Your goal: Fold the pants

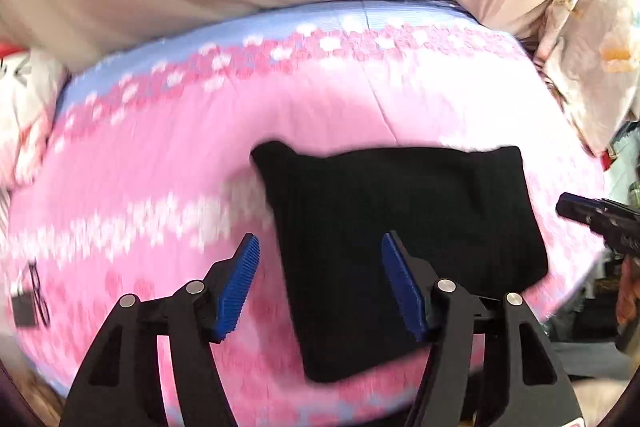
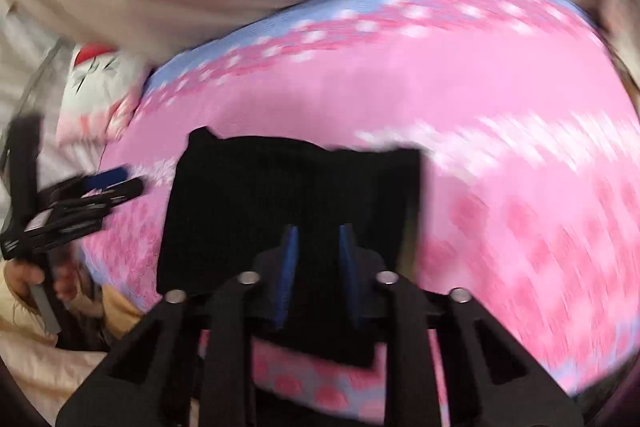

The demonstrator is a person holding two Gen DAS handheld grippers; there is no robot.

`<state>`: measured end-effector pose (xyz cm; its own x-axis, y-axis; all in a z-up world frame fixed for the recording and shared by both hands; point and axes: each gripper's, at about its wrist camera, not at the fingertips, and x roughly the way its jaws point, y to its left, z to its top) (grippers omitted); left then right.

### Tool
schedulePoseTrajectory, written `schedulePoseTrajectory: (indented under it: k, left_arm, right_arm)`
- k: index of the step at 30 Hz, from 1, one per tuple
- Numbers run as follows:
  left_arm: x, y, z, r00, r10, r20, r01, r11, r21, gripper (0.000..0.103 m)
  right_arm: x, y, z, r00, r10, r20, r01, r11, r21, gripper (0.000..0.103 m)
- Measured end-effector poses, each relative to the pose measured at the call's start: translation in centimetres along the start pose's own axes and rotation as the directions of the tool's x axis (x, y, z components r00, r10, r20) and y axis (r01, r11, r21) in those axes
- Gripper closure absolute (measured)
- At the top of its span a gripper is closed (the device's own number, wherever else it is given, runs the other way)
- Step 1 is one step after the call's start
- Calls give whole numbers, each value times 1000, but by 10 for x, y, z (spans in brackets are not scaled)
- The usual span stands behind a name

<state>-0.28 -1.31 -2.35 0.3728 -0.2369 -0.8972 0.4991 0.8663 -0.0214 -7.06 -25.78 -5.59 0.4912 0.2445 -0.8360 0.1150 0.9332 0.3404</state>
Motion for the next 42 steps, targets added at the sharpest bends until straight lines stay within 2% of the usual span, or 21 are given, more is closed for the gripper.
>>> schedulePoseTrajectory:
  k: [3,4,5,7,9,11,12,13,14,15,16,19,21,23,24,25,26,29,33,35,42]
  left_arm:
    - [53,-17,14,991,127,-40,-125,991,50,41]
    - [73,-12,13,985,159,-65,-155,986,62,40]
    - [95,-9,11,979,181,-95,-176,983,61,38]
    - [109,-2,6,983,149,-103,-148,989,12,35]
    - [108,-2,10,980,171,-99,-170,985,17,31]
    - [107,0,7,980,173,-96,-172,985,22,31]
    - [109,1,6,981,170,-97,-169,985,19,30]
    - [108,4,4,982,165,-96,-165,986,11,29]
    - [112,3,5,982,165,-96,-166,986,6,28]
    - [115,4,7,982,163,-97,-163,987,4,26]
    - [114,5,6,983,157,-99,-157,987,8,26]
    - [111,0,9,980,174,-97,-173,985,23,26]
    - [110,0,8,980,172,-95,-171,985,20,26]
    - [111,0,8,980,173,-94,-172,985,17,26]
    - [111,-1,8,981,170,-94,-169,985,19,26]
    - [111,-1,8,982,164,-95,-163,986,21,26]
    - [109,-3,9,981,171,-96,-169,985,28,26]
    - [102,-7,9,978,196,-76,-192,980,58,26]
    - [91,-9,11,977,204,-66,-201,978,52,27]
    - [86,-10,12,975,213,-57,-210,976,54,27]
    - [75,-13,11,964,262,-54,-258,964,64,27]
  right_arm:
    - [56,5,19,997,-56,-51,53,997,-61,93]
    - [80,-6,25,991,-106,-83,103,994,-42,100]
    - [94,-20,31,989,-116,-97,117,993,7,103]
    - [86,-43,38,997,-55,-58,64,982,179,103]
    - [62,-25,42,996,-85,-1,84,985,150,101]
    - [56,-5,42,998,-54,17,52,995,84,102]
    - [62,-1,40,996,-91,4,91,995,29,103]
    - [78,-11,36,979,-198,-45,198,980,-4,103]
    - [88,-27,34,979,-193,-72,196,980,38,103]
    - [85,-40,34,990,-133,-50,139,981,134,103]
    - [71,-44,34,992,-121,-23,123,969,216,103]
    - [39,-16,30,993,-113,45,105,982,157,100]
    - [46,-8,21,988,-156,12,155,984,84,100]
    - [68,-26,3,966,-250,-66,254,965,62,100]
    - [68,-36,0,977,-207,-47,212,969,128,100]
    - [54,-43,-2,981,-193,-25,194,957,216,100]
    - [45,-42,-1,980,-198,-7,194,951,241,98]
    - [18,-29,0,974,-222,48,207,955,213,93]
    - [6,-23,-10,973,-229,42,217,956,198,93]
    - [2,-15,-16,979,-200,44,187,961,203,93]
    - [27,7,-45,984,-167,-60,173,979,106,93]
